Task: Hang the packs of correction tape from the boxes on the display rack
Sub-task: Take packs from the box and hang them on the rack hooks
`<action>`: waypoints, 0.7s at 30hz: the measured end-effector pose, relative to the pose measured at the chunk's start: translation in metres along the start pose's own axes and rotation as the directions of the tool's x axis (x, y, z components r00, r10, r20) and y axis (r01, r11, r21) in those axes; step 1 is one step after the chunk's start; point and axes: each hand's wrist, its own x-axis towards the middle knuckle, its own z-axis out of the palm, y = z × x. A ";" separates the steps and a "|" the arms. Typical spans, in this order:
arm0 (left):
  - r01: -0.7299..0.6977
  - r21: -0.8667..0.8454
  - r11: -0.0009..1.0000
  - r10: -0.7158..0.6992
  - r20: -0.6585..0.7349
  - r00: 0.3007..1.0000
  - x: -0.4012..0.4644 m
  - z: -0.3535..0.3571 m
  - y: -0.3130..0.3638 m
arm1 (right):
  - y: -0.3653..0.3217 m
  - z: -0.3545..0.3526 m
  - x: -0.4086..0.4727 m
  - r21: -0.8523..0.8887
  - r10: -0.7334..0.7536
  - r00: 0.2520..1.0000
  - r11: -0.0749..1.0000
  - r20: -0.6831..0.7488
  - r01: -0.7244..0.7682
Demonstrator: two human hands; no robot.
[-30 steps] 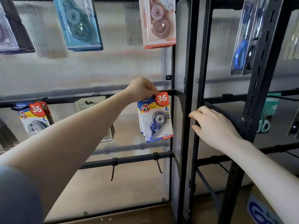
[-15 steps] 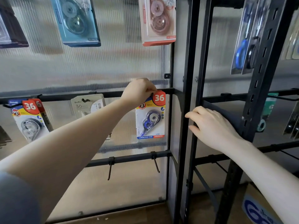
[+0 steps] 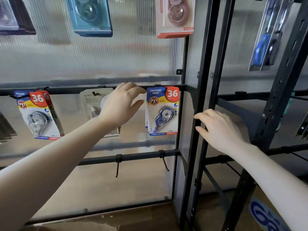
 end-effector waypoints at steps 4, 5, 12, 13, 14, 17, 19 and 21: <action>0.046 0.037 0.998 -0.046 -0.006 0.999 -0.041 -0.016 -0.019 | -0.021 0.013 0.002 0.006 -0.009 1.000 1.000 0.015 0.009; 0.054 0.048 0.997 -0.054 0.000 0.999 -0.052 -0.019 -0.025 | -0.027 0.016 0.003 0.008 -0.015 1.000 1.000 0.017 0.015; 0.134 0.153 0.979 -0.143 0.046 0.989 -0.132 -0.046 -0.083 | -0.083 0.054 0.010 0.015 -0.062 0.996 0.998 0.063 0.061; 0.160 0.163 0.974 -0.169 0.047 0.984 -0.144 -0.052 -0.092 | -0.093 0.061 0.011 0.013 -0.070 0.995 0.998 0.077 0.069; 0.182 0.173 0.968 -0.193 0.046 0.980 -0.156 -0.057 -0.101 | -0.104 0.068 0.011 0.013 -0.073 0.993 0.997 0.093 0.072; 0.217 0.195 0.957 -0.228 0.038 0.973 -0.194 -0.070 -0.131 | -0.141 0.091 0.012 0.031 -0.074 0.990 0.997 0.122 0.071; 0.247 0.197 0.949 -0.259 0.040 0.965 -0.222 -0.078 -0.149 | -0.169 0.107 0.008 0.046 -0.082 0.989 0.996 0.122 0.077; 0.277 0.204 0.939 -0.295 0.059 0.954 -0.252 -0.084 -0.165 | -0.196 0.122 0.002 0.060 -0.105 0.987 0.993 0.119 0.099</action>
